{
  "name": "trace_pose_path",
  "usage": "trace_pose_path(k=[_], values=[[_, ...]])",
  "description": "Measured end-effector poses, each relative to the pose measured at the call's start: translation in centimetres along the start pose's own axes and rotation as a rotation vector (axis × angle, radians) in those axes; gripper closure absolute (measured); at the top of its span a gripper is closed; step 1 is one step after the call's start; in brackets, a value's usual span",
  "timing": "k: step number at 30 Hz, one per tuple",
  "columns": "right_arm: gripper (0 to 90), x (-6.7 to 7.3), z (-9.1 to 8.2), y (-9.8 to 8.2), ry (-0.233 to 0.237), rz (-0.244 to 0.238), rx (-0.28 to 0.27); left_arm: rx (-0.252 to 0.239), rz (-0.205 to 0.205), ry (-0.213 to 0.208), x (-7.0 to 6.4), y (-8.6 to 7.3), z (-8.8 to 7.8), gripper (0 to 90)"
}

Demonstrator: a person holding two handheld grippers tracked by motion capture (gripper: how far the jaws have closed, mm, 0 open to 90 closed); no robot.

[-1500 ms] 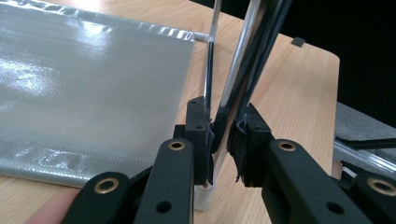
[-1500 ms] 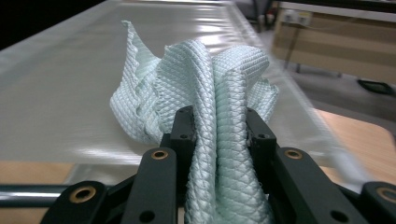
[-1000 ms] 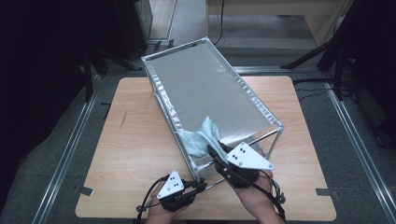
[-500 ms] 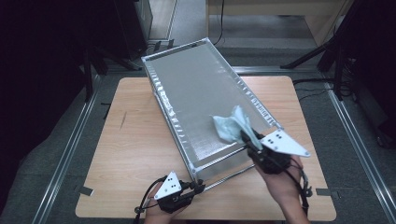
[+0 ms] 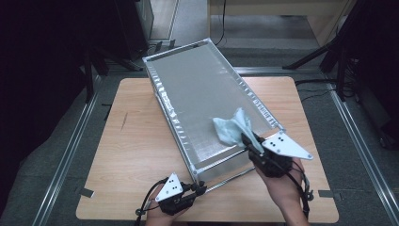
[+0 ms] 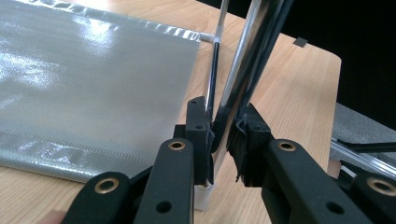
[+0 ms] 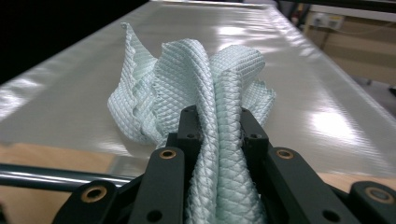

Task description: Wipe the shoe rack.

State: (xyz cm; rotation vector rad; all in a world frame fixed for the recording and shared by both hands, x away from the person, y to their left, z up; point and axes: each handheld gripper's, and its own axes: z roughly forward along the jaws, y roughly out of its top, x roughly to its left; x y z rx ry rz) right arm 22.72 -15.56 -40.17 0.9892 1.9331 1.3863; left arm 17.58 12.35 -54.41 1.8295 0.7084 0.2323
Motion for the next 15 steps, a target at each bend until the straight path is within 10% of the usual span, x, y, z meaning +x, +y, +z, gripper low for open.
trace_pose_path(k=[9, 15], values=[[74.1, 6.2, 0.5, 0.0, 0.15, -0.087, -0.005, -0.002, -0.003, 0.001, -0.3, 0.0, 0.2, 78.2], [76.5, 5.3, 0.4, 0.0, 0.154, -0.11, -0.005, -0.005, 0.02, -0.001, -0.3, 0.0, 0.1, 78.1]])
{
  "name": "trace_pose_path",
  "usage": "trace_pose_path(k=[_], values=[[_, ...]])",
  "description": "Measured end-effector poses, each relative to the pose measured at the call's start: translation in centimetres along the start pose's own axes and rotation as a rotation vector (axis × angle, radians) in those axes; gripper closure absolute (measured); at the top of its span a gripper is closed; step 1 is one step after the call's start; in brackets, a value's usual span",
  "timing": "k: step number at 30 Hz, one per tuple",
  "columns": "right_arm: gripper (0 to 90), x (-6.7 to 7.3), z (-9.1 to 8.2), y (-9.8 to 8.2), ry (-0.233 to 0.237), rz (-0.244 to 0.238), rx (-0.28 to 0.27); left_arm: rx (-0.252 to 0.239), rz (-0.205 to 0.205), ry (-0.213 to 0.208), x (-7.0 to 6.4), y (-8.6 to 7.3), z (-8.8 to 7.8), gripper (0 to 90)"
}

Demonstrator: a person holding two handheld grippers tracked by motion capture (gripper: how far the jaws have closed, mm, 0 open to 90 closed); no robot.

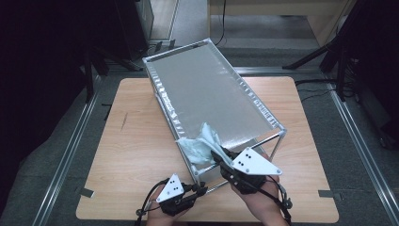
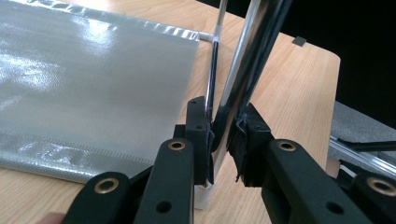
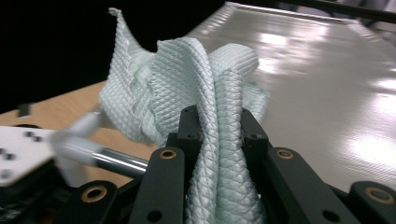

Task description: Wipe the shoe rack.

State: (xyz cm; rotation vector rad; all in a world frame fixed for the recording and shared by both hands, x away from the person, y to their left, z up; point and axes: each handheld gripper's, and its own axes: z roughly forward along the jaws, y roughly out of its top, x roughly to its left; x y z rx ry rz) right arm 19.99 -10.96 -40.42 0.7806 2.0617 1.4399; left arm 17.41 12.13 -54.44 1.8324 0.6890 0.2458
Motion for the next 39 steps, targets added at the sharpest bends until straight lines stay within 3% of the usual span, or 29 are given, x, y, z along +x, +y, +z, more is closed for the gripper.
trace_pose_path(k=[6, 12, 16, 21, 27, 31, 37, 39], values=[[76.6, -3.7, -1.2, -0.4, -0.119, 0.046, 0.012, 0.004, 0.009, -0.003, 0.2, 0.0, -0.2, 78.3], [76.3, -8.0, -3.2, -1.0, -0.271, 0.093, 0.01, 0.005, 0.006, -0.008, 0.3, 0.0, -0.2, 78.3], [76.1, -9.7, -4.2, -1.4, -0.321, 0.129, 0.003, 0.005, 0.005, -0.008, 0.3, 0.0, -0.2, 78.2], [76.4, -9.0, -4.0, -1.3, -0.303, 0.135, 0.005, 0.003, 0.003, -0.009, 0.3, -0.1, -0.2, 78.1], [76.1, -6.9, -3.0, -1.0, -0.202, 0.13, 0.001, 0.0, 0.001, -0.012, 0.3, 0.0, -0.1, 78.0], [76.1, -4.7, -2.3, -0.7, -0.132, 0.109, 0.002, -0.006, -0.009, -0.013, 0.3, 0.0, 0.1, 78.0], [76.0, -0.8, -0.9, -0.2, 0.021, 0.086, -0.009, -0.006, -0.011, -0.009, 0.0, 0.0, 0.1, 78.0], [76.3, -0.3, -0.8, -0.2, 0.017, 0.054, -0.013, -0.006, -0.01, -0.01, 0.0, 0.0, 0.1, 78.1]])
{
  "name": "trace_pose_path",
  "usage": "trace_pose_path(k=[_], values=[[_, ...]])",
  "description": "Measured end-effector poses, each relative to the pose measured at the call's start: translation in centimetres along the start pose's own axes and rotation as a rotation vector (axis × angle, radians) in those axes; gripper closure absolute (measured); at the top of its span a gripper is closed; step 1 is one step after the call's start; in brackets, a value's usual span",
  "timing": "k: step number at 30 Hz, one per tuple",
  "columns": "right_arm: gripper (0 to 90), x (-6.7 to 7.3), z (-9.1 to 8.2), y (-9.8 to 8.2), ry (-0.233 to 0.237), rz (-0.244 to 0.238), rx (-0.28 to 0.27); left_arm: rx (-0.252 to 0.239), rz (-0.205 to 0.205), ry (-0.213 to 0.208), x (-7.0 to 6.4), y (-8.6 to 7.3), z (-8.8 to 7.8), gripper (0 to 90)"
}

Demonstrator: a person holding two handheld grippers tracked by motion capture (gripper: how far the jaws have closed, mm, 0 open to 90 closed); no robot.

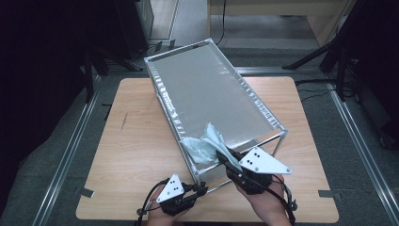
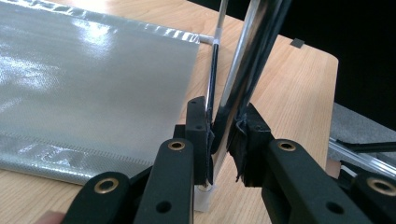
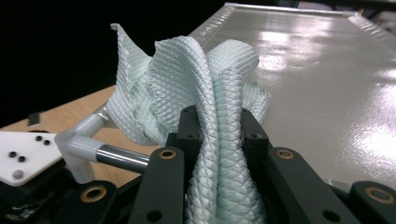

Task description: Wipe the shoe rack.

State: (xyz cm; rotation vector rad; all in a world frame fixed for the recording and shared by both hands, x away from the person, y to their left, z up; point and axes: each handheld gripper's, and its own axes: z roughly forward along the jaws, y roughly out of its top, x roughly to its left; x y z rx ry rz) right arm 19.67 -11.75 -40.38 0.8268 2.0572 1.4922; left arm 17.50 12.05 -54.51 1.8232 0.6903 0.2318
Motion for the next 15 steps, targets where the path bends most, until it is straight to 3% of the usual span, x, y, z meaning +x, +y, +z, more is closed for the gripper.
trace_pose_path(k=[2, 4, 8, 10, 12, 15], values=[[76.6, -0.5, -0.1, 0.0, -0.004, -0.001, -0.001, -0.001, -0.003, -0.001, 0.0, 0.0, 0.0, 78.1], [77.0, -1.4, -0.3, -0.1, -0.048, 0.004, 0.0, 0.0, 0.0, 0.0, 0.0, 0.0, 0.0, 78.1], [77.1, -4.6, -1.6, -0.3, -0.186, 0.027, 0.004, 0.003, 0.002, -0.001, 0.1, 0.0, -0.1, 78.0], [77.1, -6.5, -2.8, -0.2, -0.229, 0.065, 0.001, 0.005, 0.006, 0.0, 0.0, 0.0, 0.0, 78.1], [77.1, -7.7, -4.0, -0.1, -0.29, 0.06, -0.011, 0.004, 0.003, 0.002, 0.0, 0.0, 0.0, 78.1], [77.1, -9.1, -5.6, 0.2, -0.344, 0.08, -0.027, 0.005, 0.003, 0.004, 0.0, 0.0, -0.1, 78.1]])
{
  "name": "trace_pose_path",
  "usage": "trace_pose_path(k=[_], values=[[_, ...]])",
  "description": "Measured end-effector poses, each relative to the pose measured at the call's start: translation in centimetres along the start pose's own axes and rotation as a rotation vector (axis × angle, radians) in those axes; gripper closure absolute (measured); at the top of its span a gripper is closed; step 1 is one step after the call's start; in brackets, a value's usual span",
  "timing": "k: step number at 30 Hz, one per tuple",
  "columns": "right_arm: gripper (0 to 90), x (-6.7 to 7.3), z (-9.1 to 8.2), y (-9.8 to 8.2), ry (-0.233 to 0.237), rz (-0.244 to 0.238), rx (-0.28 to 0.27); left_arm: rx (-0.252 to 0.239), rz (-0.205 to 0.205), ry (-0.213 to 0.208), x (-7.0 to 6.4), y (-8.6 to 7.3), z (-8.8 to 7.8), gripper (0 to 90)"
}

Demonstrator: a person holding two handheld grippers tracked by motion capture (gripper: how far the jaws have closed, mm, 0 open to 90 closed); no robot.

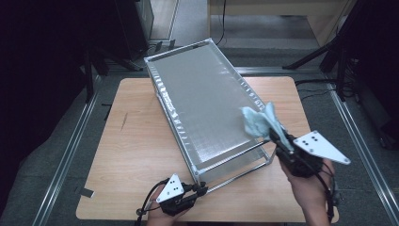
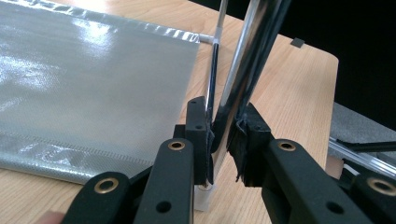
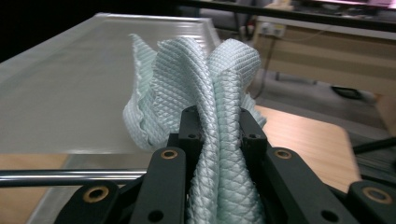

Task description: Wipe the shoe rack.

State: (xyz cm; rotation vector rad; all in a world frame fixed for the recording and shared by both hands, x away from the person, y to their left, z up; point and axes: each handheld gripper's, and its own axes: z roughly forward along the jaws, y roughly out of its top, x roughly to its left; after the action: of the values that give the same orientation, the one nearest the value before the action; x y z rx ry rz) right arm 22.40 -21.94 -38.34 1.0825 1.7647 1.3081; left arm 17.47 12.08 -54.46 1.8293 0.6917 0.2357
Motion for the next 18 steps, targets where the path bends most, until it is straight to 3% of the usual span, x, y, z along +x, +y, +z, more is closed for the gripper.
trace_pose_path(k=[4, 8, 10, 18], values=[[77.1, -2.3, -1.2, -0.5, -0.082, 0.021, 0.007, -0.002, 0.0, 0.003, 0.0, 0.0, 0.0, 78.1], [77.1, -3.7, -1.3, -1.4, -0.092, 0.07, 0.029, -0.001, -0.001, 0.001, 0.0, 0.1, 0.0, 78.1], [77.1, -3.4, -1.1, -1.6, -0.071, 0.073, 0.035, -0.002, -0.004, 0.002, 0.0, 0.0, 0.0, 78.0], [77.1, 1.3, -0.9, -2.0, 0.104, 0.032, 0.042, -0.003, -0.003, 0.0, -0.1, 0.1, 0.4, 78.4]])
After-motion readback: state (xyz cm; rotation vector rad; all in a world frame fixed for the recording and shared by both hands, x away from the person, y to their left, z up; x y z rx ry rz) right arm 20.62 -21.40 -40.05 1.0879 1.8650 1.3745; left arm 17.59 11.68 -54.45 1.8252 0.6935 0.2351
